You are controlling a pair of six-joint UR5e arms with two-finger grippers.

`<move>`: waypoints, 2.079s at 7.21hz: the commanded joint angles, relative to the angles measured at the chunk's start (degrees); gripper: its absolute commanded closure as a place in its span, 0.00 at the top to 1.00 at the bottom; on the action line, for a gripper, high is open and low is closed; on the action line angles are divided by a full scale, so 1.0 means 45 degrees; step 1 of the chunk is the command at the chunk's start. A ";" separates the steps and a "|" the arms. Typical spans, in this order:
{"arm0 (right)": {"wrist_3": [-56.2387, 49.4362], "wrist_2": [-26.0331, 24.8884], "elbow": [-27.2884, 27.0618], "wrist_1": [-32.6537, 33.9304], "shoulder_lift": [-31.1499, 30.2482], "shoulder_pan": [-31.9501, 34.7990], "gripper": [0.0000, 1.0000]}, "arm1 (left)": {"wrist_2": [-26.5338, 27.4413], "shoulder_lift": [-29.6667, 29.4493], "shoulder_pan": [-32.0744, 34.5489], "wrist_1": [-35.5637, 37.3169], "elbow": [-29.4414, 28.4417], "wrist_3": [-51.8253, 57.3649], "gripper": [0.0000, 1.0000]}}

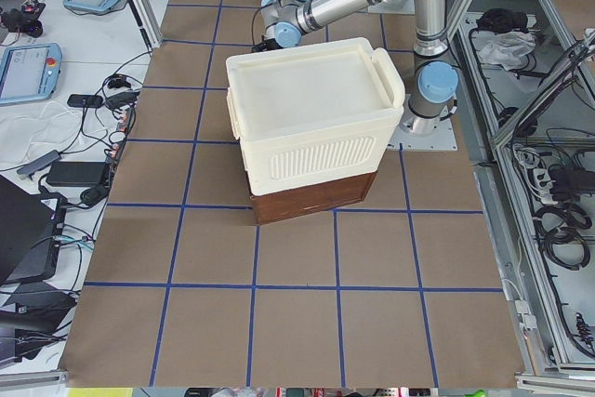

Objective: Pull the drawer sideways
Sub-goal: 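Move the left gripper down toward the white drawer handle, then lower the left gripper around the white handle and close it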

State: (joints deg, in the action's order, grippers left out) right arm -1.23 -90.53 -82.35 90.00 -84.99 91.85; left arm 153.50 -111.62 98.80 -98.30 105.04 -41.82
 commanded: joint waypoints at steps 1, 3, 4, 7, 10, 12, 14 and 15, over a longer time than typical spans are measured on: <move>0.0000 0.0000 0.0000 0.0000 0.0000 0.0000 1.00 | 0.1520 -0.0155 -0.0021 -0.0688 0.0193 -0.0023 1.00; 0.0000 0.0000 0.0000 0.0000 0.0000 0.0000 1.00 | 0.1786 -0.0194 -0.0176 -0.0850 0.0193 -0.0023 1.00; 0.0000 0.0000 0.0000 0.0000 0.0000 0.0000 1.00 | 0.1767 -0.0253 -0.0255 -0.0850 0.0193 -0.0042 1.00; -0.0019 0.0000 0.0000 0.0000 0.0000 0.0000 1.00 | 0.1631 -0.0740 -0.0861 -0.0811 0.0155 -0.0081 1.00; 0.0000 0.0000 0.0000 0.0000 0.0000 0.0000 1.00 | 0.1883 -0.0819 -0.0881 -0.0734 0.0077 -0.0043 0.98; 0.0000 0.0000 0.0000 0.0000 0.0000 0.0000 1.00 | 0.1826 -0.0878 -0.0900 -0.0674 0.0057 -0.0042 0.74; 0.0000 0.0000 0.0000 0.0000 0.0000 0.0000 1.00 | 0.1787 -0.0937 -0.1231 -0.0674 0.0076 -0.0062 0.67; 0.0000 0.0000 0.0000 0.0000 0.0000 0.0000 1.00 | 0.1786 -0.0995 -0.1232 -0.0655 0.0057 -0.0062 0.67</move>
State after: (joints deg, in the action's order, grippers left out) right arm -1.23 -90.53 -82.35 90.00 -84.99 91.85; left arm 161.59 -115.85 93.58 -101.32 105.33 -42.07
